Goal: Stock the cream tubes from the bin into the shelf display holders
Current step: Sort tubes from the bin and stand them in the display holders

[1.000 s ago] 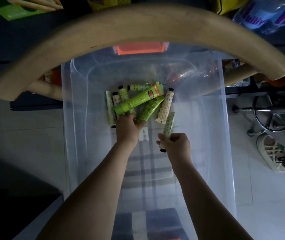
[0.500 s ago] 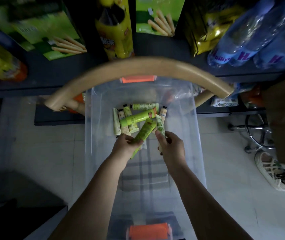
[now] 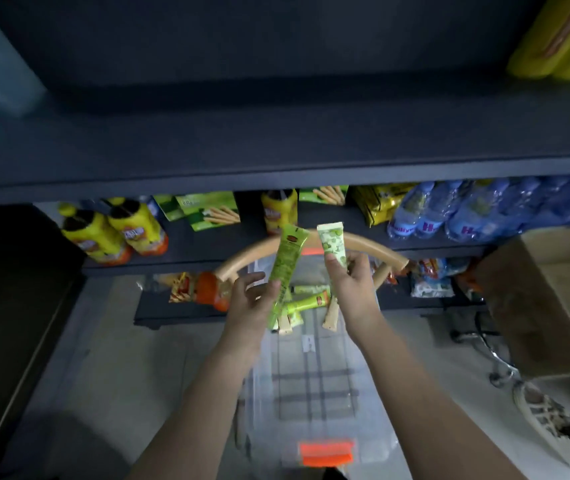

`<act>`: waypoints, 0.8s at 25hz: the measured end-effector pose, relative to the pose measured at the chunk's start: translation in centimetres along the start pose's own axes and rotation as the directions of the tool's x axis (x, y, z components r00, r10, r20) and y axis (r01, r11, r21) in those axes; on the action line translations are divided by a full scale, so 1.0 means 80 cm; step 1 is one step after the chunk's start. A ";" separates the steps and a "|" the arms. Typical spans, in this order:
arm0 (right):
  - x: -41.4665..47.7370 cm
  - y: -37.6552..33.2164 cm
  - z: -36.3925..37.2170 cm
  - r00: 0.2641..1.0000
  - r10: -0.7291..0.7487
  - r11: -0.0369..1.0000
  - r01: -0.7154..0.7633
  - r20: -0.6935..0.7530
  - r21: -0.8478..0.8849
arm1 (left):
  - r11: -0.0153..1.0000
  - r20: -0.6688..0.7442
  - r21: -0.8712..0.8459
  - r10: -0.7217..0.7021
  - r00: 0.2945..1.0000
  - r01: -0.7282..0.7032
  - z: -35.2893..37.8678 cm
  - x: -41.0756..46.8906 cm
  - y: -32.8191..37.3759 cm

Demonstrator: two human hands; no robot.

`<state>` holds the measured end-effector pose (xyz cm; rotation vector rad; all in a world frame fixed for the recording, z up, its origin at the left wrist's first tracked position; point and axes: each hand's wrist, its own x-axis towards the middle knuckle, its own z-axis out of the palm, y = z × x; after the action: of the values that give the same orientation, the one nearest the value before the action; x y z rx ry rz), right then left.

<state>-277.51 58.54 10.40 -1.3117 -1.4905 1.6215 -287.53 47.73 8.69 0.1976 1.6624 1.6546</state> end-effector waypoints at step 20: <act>-0.036 -0.410 0.001 0.820 -0.510 0.854 0.519 0.259 0.038 | 0.873 0.205 -0.304 0.451 0.869 -0.382 0.008 -0.072 0.410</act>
<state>-283.12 63.03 42.49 -0.6279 -1.8398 1.4377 -296.17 49.59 40.76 0.6690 1.2397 2.0405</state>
